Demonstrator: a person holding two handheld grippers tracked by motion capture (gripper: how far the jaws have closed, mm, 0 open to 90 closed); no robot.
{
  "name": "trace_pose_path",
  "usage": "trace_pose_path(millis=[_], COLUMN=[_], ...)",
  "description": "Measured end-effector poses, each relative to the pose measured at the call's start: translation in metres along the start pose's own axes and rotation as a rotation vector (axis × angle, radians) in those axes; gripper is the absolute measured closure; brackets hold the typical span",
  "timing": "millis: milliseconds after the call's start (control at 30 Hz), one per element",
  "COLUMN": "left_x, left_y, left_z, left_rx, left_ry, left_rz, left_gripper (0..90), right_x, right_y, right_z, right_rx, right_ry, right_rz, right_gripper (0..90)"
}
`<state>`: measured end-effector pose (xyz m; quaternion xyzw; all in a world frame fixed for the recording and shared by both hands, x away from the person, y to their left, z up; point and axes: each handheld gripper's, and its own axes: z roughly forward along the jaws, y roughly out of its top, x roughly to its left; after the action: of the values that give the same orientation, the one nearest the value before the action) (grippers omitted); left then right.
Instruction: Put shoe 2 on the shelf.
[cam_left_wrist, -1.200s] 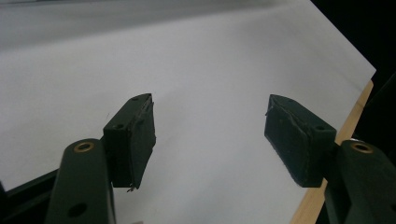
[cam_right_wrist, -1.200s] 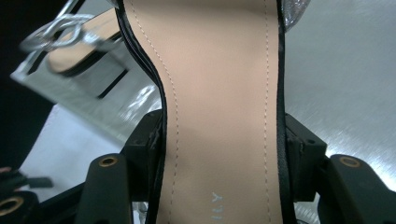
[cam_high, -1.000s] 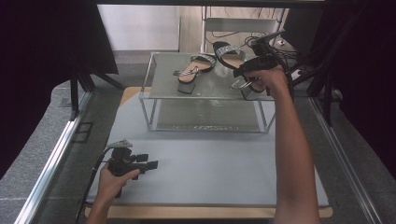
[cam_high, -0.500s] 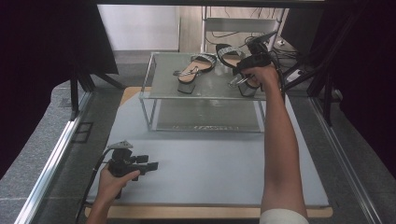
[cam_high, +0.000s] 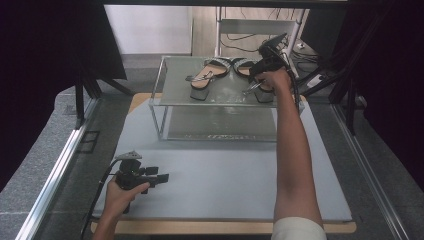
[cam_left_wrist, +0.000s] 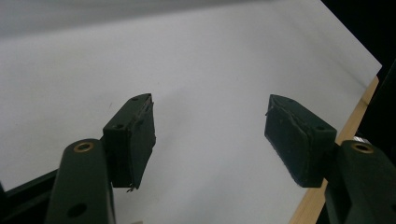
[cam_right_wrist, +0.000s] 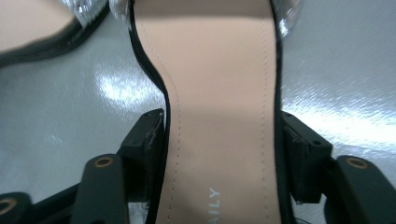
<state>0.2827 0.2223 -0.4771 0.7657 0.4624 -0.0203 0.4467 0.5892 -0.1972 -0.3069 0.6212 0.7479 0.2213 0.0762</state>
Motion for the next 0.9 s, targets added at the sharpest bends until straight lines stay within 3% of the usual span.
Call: trace_pose_path(millis=[100, 133, 233, 400, 567, 667, 900], left_x=[-0.001, -0.001, -0.003, -0.005, -0.007, -0.011, -0.024], left_y=[0.0, 0.0, 0.0, 0.001, 0.004, 0.006, 0.014], left_z=[-0.001, 0.0, 0.0, -0.002, -0.006, -0.009, -0.016], left_rx=[-0.002, -0.004, -0.005, -0.017, -0.032, -0.048, -0.091], left_ry=[-0.004, -0.002, 0.002, 0.005, 0.014, 0.02, 0.037], left_rz=[-0.002, 0.002, 0.0, 0.002, 0.018, 0.026, 0.066], left_gripper=[33.5, 33.5, 32.5, 32.4, 33.4, 34.2, 40.6], right_x=[-0.001, 0.0, 0.004, 0.013, 0.021, 0.022, -0.001], right_y=[0.0, -0.001, -0.002, -0.007, -0.024, -0.04, -0.088], right_z=[-0.004, -0.008, -0.022, -0.042, -0.062, -0.074, -0.1], right_rx=[-0.035, -0.079, -0.193, -0.328, -0.384, -0.386, -0.421], right_ry=[0.015, 0.006, 0.064, 0.133, 0.209, 0.221, 0.219], right_rz=[0.019, 0.002, 0.006, -0.03, -0.116, -0.159, -0.206], right_gripper=[28.4, 27.5, 24.6, 26.0, 31.6, 34.6, 46.1])
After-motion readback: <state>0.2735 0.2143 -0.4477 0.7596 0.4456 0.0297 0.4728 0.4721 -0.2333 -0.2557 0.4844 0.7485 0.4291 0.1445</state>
